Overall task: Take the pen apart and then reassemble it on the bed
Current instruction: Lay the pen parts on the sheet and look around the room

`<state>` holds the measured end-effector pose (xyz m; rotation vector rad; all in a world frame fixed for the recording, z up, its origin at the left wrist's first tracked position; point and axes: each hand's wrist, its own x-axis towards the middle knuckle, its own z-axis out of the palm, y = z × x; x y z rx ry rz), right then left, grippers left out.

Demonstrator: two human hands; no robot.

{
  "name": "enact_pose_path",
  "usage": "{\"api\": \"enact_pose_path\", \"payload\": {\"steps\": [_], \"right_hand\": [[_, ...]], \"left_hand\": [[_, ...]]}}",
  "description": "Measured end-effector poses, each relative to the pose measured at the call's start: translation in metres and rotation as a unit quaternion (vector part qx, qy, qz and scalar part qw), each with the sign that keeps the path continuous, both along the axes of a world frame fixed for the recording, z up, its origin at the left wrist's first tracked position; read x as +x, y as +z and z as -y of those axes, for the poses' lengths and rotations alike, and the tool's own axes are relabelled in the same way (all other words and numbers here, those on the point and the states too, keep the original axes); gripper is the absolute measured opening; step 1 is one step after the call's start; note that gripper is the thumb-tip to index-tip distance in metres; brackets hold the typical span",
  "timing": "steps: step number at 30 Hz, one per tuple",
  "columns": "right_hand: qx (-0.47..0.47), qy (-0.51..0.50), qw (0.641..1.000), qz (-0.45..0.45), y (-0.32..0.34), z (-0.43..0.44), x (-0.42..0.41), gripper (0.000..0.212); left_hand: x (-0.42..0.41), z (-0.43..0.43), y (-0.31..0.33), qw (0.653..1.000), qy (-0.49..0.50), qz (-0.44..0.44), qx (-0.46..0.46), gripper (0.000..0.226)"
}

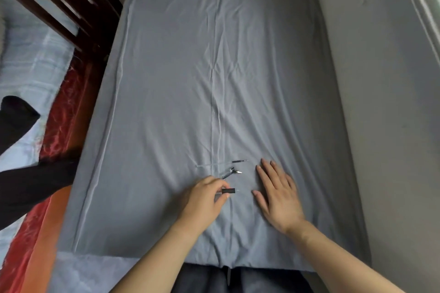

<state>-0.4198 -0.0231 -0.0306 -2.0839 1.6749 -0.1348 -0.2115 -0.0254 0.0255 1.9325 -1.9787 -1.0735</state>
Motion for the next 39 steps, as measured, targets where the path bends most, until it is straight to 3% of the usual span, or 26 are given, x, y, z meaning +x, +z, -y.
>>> {"api": "enact_pose_path", "payload": {"steps": [8, 14, 19, 30, 39], "right_hand": [[-0.010, 0.003, 1.000, -0.003, 0.000, 0.001, -0.001, 0.059], [0.005, 0.007, 0.999, 0.045, 0.010, 0.002, 0.001, 0.057], [0.025, 0.002, 0.995, 0.094, 0.058, 0.004, 0.017, 0.047], [0.013, 0.259, 0.965, 0.042, 0.171, -0.041, 0.130, 0.054], [-0.011, 0.350, 0.932, 0.096, 0.207, -0.139, 0.260, 0.055]], "left_hand": [[-0.012, 0.012, -0.018, 0.984, 0.008, 0.138, -0.111, 0.022], [-0.006, -0.005, -0.008, 0.979, 0.021, 0.171, -0.108, 0.038], [0.019, -0.027, 0.029, 0.981, 0.084, 0.159, -0.066, 0.063], [0.112, -0.145, 0.115, 0.962, 0.191, 0.164, -0.106, 0.067], [0.216, -0.292, 0.152, 0.933, 0.290, 0.184, -0.103, 0.068]]}}
